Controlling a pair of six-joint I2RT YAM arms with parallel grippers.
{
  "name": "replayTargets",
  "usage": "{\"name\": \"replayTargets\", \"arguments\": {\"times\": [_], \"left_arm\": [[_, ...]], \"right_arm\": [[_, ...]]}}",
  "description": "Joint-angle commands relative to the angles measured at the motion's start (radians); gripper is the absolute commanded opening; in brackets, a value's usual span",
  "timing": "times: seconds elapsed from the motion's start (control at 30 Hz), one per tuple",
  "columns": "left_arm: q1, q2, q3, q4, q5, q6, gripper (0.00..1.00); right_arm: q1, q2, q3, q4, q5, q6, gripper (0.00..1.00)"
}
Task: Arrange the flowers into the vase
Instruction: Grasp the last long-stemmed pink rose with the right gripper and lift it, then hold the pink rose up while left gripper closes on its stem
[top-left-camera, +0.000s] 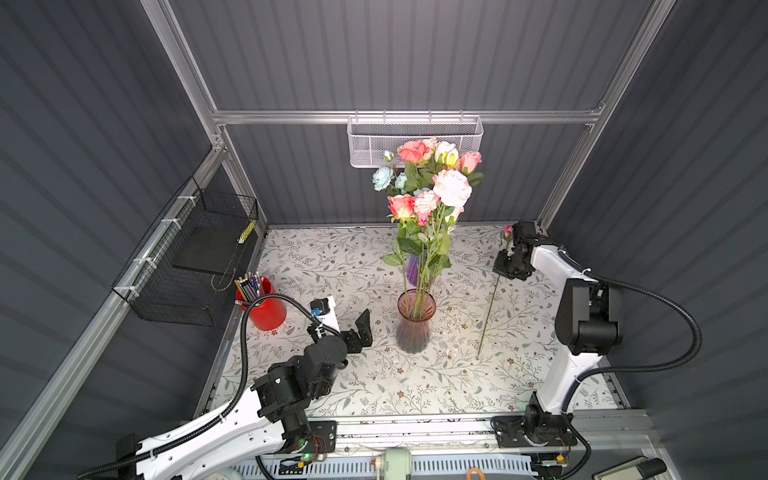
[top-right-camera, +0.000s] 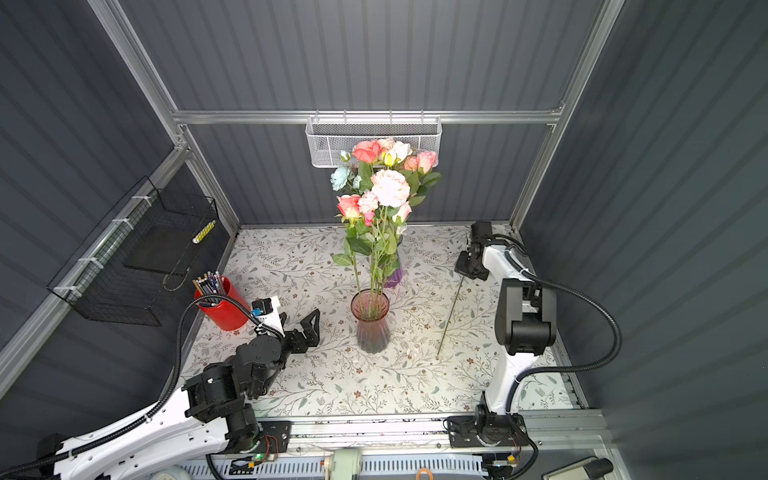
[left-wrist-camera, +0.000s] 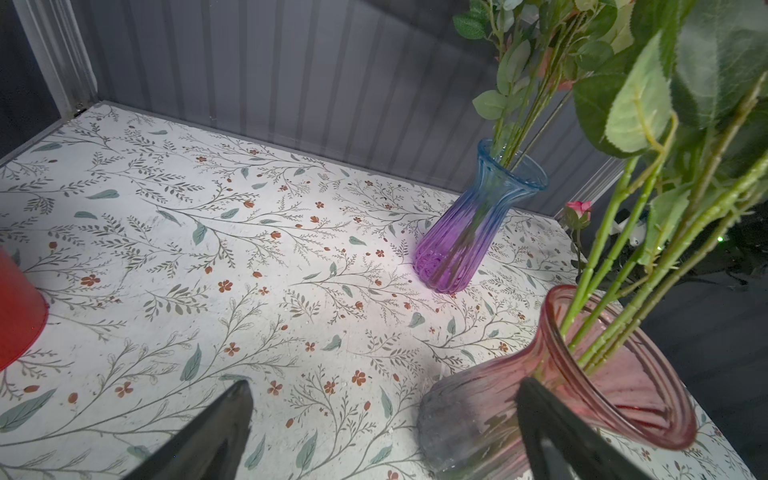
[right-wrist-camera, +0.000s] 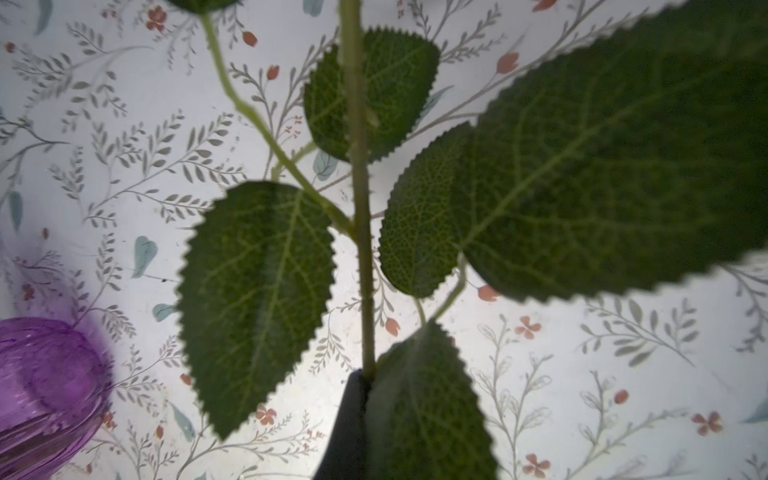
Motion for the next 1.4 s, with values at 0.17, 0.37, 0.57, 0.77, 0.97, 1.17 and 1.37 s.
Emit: {"name": "replayTargets", "arguments": {"times": [0.17,0.37,0.57,0.77,0.97,1.17,1.37], "left_arm": [[0.003,0.040,0.117,0.060,0.250,0.197,0.96],[0.003,0.246,0.334,0.088,0.579,0.377,0.90],[0.002,0.495,0.533,0.132,0.779,0.429,0.81],[0.000,0.680,0.713,0.164,0.915,0.410,0.80],[-0.001,0.817,0.791,0.227,0.975,0.383,0.81],[-0.007,0.942,0.897,0.242,1.058,0.345,0.80],[-0.014,0.990,0.929,0.242,1.064,0.342,0.71]], "right_arm": [[0.039,-0.267,-0.158,0.099,0.000,0.046,0.00],[0.098,-0.562,-0.260,0.144,0.034,0.043,0.00],[0.120,-0.841,-0.295,0.135,-0.051,0.063,0.00],[0.123,-1.026,-0.310,0.112,-0.186,0.090,0.00],[0.130,-1.168,-0.344,0.154,-0.348,0.131,0.00],[0.156,-1.229,-0.387,0.218,-0.403,0.183,0.00],[0.158,-1.257,-0.392,0.219,-0.425,0.199,0.00]]}}
